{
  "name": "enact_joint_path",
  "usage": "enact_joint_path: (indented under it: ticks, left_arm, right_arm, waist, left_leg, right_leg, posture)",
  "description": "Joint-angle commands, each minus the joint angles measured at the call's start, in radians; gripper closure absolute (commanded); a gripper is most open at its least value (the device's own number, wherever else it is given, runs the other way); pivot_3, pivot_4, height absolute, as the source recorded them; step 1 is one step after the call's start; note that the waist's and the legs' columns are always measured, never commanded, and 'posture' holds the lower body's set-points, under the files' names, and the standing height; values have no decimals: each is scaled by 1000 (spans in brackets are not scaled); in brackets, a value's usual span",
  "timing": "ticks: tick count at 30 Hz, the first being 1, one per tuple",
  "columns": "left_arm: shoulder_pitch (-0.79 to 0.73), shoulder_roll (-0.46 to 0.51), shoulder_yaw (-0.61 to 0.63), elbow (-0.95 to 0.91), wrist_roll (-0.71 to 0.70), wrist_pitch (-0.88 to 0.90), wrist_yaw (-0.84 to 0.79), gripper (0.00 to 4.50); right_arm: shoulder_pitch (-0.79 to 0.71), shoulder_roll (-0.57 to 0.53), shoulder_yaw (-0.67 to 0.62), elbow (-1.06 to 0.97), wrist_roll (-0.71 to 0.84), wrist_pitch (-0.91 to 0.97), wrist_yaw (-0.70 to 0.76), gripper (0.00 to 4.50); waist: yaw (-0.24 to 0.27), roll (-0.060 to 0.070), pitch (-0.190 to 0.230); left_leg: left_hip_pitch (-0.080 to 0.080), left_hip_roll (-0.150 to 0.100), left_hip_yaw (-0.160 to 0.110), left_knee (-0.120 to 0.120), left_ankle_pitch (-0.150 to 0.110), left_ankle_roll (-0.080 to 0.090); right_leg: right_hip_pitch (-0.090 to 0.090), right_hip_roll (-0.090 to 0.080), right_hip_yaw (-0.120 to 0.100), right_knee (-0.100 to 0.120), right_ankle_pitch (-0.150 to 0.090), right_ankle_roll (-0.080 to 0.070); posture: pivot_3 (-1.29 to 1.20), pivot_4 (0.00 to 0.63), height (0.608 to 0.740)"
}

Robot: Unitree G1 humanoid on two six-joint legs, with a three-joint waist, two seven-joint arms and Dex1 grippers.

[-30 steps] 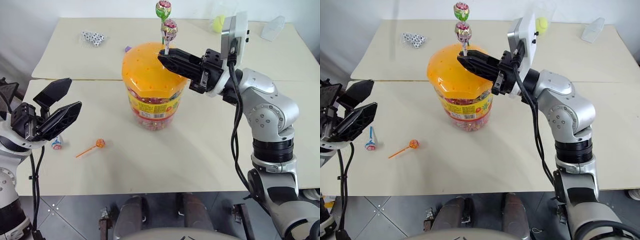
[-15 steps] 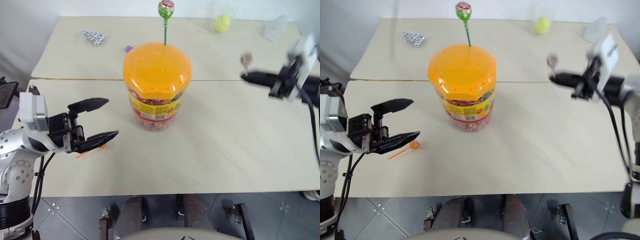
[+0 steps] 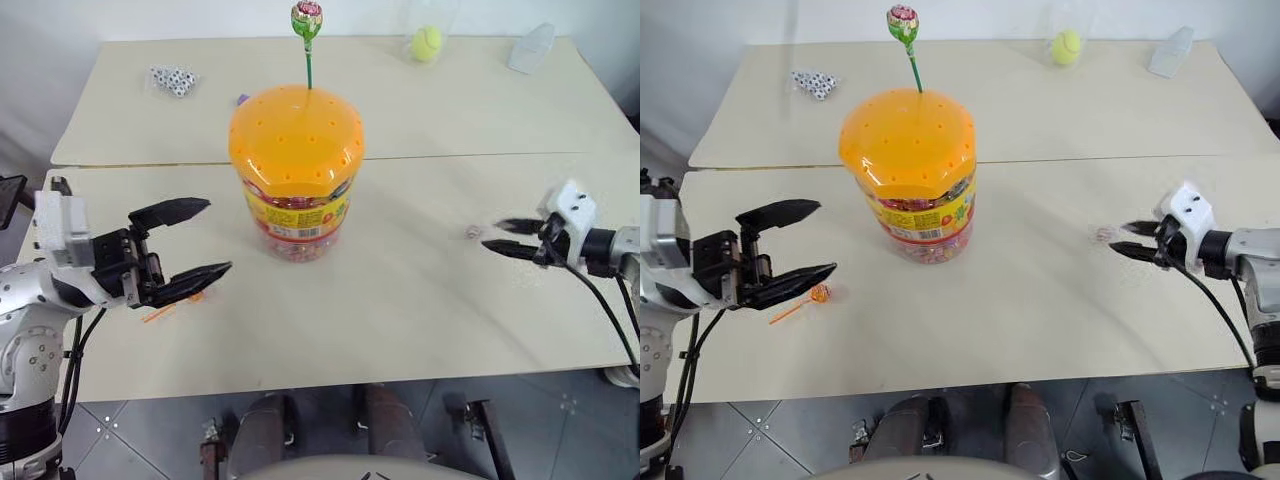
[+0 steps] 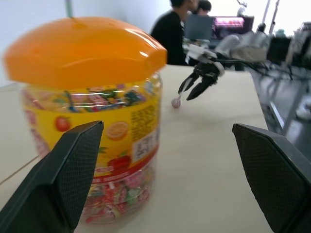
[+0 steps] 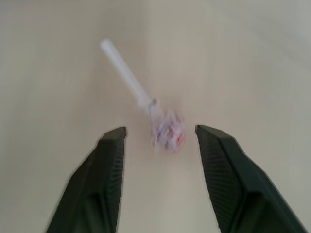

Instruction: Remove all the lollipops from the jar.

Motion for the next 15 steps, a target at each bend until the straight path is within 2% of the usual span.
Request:
enact_joint_path:
  ticks: [1,6,10,15]
  left_arm:
    - [19,-16,108,17,-163,78,83,0]
    - [-8,-49,144,26,-233,93,149,0]
    - [-20,-50,116,14,-229,102,153,0]
    - [-31,-53,100,10,-229,104,161,0]
  right_arm:
    - [-103,54,-91,-175,163,55,-14,2297]
    - [-300,240,-22,-287,244,237,-189,2297]
    - [-475,405,60,-202,160,237,-301,2297]
    - [-576,500,117,-135,108,271,-340,2297]
  waist:
    - [0,0,0]
    - [2,0,0]
    - [-1,0,0]
    - [2,0,0]
  left_leg:
    - [0,0,-1,0,0,0]
    - [0,0,-4,1,0,-1]
    - [-1,-2,-5,1,0,-1]
    - [-4,-3,-7,1,-1,-1]
  right_leg:
    - [0,0,0,0,0,0]
    - [0,0,-2,3,0,0]
    - [-1,-1,-2,5,0,0]
    - [-4,-1,-4,9,0,0]
  posture:
    - [0,150,740]
    - [0,150,740]
    - [0,150,740]
    - [0,150,740]
